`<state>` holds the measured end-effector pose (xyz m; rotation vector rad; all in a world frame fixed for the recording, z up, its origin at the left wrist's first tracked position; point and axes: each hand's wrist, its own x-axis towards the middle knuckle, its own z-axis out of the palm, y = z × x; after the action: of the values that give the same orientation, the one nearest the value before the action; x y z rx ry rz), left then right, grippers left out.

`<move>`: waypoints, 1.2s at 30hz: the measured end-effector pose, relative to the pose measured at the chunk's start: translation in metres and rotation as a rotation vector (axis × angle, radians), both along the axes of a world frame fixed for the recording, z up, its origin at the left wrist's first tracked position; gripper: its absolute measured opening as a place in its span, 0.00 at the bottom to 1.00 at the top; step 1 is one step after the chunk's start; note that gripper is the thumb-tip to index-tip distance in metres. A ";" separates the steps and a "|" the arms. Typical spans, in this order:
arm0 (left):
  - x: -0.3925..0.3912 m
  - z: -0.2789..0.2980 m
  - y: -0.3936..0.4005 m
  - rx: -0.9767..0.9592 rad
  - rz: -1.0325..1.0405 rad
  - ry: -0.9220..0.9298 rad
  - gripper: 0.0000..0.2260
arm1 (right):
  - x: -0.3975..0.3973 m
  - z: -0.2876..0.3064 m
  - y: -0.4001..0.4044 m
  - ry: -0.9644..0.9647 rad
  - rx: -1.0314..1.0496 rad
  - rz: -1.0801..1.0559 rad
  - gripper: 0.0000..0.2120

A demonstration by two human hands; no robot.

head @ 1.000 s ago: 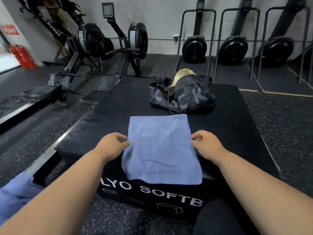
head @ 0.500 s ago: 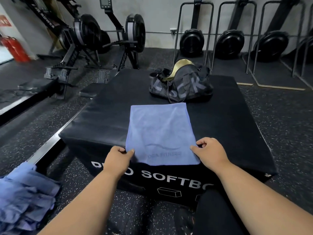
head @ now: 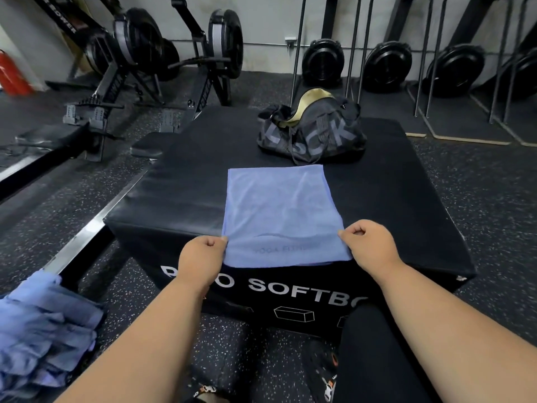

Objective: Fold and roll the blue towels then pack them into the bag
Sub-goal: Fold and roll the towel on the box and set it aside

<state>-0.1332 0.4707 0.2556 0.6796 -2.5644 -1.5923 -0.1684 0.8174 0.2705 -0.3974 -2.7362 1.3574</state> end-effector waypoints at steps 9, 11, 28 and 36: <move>-0.022 0.012 -0.005 0.064 -0.060 0.115 0.17 | -0.003 0.012 -0.011 0.074 -0.332 -0.078 0.04; -0.022 0.006 -0.004 0.095 -0.056 0.103 0.16 | -0.003 0.011 -0.015 0.062 -0.401 -0.044 0.05; -0.007 -0.038 -0.015 0.200 0.030 0.117 0.02 | 0.015 -0.003 -0.018 -0.070 0.087 0.073 0.15; -0.008 -0.052 -0.002 0.341 0.003 -0.033 0.10 | 0.017 -0.006 -0.021 -0.124 0.152 0.025 0.12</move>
<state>-0.1410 0.4689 0.2038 0.7351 -2.3298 -2.0583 -0.1516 0.7965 0.2650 -0.4519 -2.9294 1.1561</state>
